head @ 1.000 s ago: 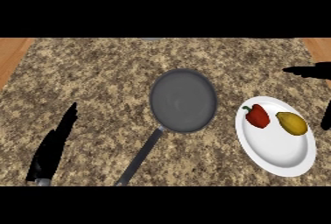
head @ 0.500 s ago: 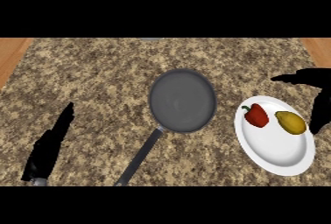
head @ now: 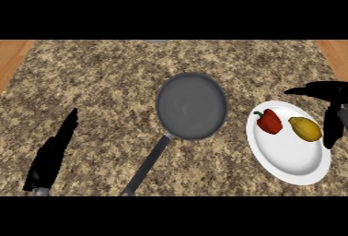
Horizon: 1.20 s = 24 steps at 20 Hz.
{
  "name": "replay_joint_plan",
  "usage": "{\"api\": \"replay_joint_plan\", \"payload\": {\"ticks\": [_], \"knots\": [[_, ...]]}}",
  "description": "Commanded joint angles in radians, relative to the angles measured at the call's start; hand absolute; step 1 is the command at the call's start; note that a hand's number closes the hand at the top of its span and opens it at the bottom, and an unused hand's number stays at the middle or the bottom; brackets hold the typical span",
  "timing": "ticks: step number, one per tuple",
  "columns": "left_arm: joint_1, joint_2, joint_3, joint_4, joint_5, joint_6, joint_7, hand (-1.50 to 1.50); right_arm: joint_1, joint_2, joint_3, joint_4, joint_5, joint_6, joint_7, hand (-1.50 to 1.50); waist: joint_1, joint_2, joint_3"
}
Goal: Pick the lemon from the plate and place it in the pan
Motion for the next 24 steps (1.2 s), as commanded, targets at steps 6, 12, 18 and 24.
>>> {"api": "replay_joint_plan", "payload": {"ticks": [6, 12, 18, 24], "knots": [[-0.026, -0.031, 0.042, -0.002, -0.024, -0.042, 0.028, 0.0, 0.081, 0.074, -0.017, -0.017, 0.103, -0.02, 0.032, -1.5, -0.001, 0.0, 0.0], [-0.022, -0.077, 0.038, -0.046, -0.074, -0.036, 0.061, 0.0, 0.025, 0.105, -0.051, 0.057, 0.174, -0.025, 0.003, -1.5, 0.001, 0.0, 0.0], [0.023, -0.038, 0.104, -0.059, -0.044, -0.117, 0.021, 0.0, 0.111, 0.048, -0.046, 0.061, 0.241, -0.082, -0.129, -1.5, 0.0, 0.0, 0.0], [0.009, -0.086, 0.105, 0.042, -0.086, -0.109, -0.052, 0.0, 0.021, 0.168, -0.071, 0.226, 0.299, -0.145, -0.111, -1.5, 0.003, 0.002, 0.0]]}}
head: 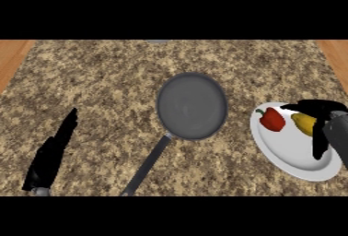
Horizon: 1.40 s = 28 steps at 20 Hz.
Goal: Pick the lemon from the plate and place it in the pan
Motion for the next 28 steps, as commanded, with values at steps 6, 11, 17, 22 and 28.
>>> {"api": "replay_joint_plan", "payload": {"ticks": [6, 11, 17, 22, 28], "knots": [[0.035, -0.058, -0.043, -0.114, -0.07, 0.029, 0.079, 0.0, -0.006, 0.063, -0.069, 0.084, 0.008, -0.058, -0.039, 1.5, 0.004, -0.001, 0.001], [-0.037, -0.033, 0.029, -0.016, -0.023, -0.023, 0.048, 0.0, 0.023, 0.07, -0.093, 0.07, -0.007, -0.035, -0.061, 1.5, -0.003, -0.001, 0.0], [-0.005, -0.046, 0.029, -0.063, -0.044, -0.018, 0.072, 0.0, 0.054, 0.085, -0.13, 0.021, -0.009, -0.1, -0.059, 1.5, -0.006, -0.002, 0.0], [0.064, -0.019, 0.086, -0.019, -0.031, 0.003, 0.013, 0.0, 0.193, 0.172, -0.305, -0.108, -0.039, -0.361, 0.359, 1.5, -0.096, -0.037, -0.006], [0.067, -0.023, 0.079, -0.043, -0.021, -0.007, 0.032, 0.0, 0.224, 0.235, -0.304, -0.429, 0.04, -0.641, 0.513, 1.5, -0.107, -0.046, -0.007]]}}
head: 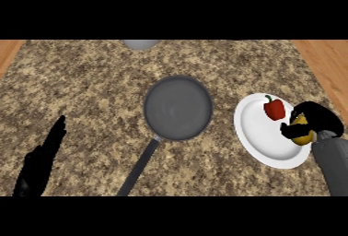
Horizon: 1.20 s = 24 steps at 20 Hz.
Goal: Pick the lemon from the plate and place it in the pan
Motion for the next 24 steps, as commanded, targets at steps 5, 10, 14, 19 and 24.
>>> {"api": "replay_joint_plan", "payload": {"ticks": [5, 10, 14, 19, 24], "knots": [[0.007, 0.011, 0.016, -0.003, 0.02, -0.019, -0.005, 0.0, 0.032, 0.08, 0.1, -0.482, 0.167, -0.295, 0.14, 1.5, 0.014, 0.005, 0.002], [-0.043, -0.017, -0.024, 0.026, -0.008, -0.015, -0.007, 0.0, 0.101, 0.147, 0.23, -0.807, 0.27, -0.2, 0.308, 1.5, 0.049, 0.026, 0.005], [-0.064, -0.012, -0.027, 0.037, -0.021, -0.033, -0.035, 0.0, 0.088, 0.277, 0.332, -0.844, 0.345, -0.186, 0.421, 1.5, 0.083, 0.036, 0.007], [-0.082, -0.025, -0.028, 0.067, -0.016, -0.046, -0.046, 0.0, -0.165, 0.382, 0.322, -0.597, 0.287, -0.223, 0.476, 1.5, 0.103, 0.041, 0.007], [-0.122, -0.036, -0.029, 0.061, -0.026, -0.043, -0.007, 0.0, -0.301, 0.385, 0.183, -0.263, 0.178, -0.417, 0.358, 1.5, 0.108, 0.044, 0.008]]}}
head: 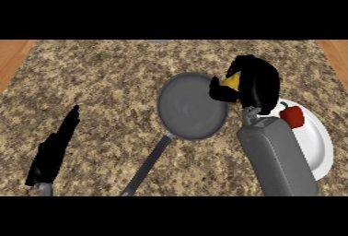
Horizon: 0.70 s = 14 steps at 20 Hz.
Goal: Pick the lemon from the plate and place it in the pan
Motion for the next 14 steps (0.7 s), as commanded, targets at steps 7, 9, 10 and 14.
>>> {"api": "replay_joint_plan", "payload": {"ticks": [7, 9, 10, 14], "knots": [[-0.005, -0.001, -0.008, -0.028, -0.004, -0.027, 0.02, 0.0, -0.256, 0.025, -0.045, 0.629, -0.178, -0.261, -0.116, 1.5, 0.028, 0.008, 0.001], [-0.01, -0.008, -0.023, -0.071, -0.018, -0.017, 0.045, 0.0, -0.341, 0.026, -0.031, 0.744, -0.181, -0.254, -0.088, 1.5, 0.042, 0.011, 0.001], [0.022, -0.007, -0.024, -0.068, -0.003, -0.035, 0.035, 0.0, -0.299, 0.026, -0.048, 0.771, -0.183, -0.227, -0.17, 1.5, 0.034, 0.01, 0.001], [-0.046, -0.022, -0.03, -0.039, -0.022, -0.015, 0.044, 0.0, -0.293, 0.026, -0.106, 0.858, -0.386, -0.266, -0.242, 1.5, 0.063, 0.024, 0.003]]}}
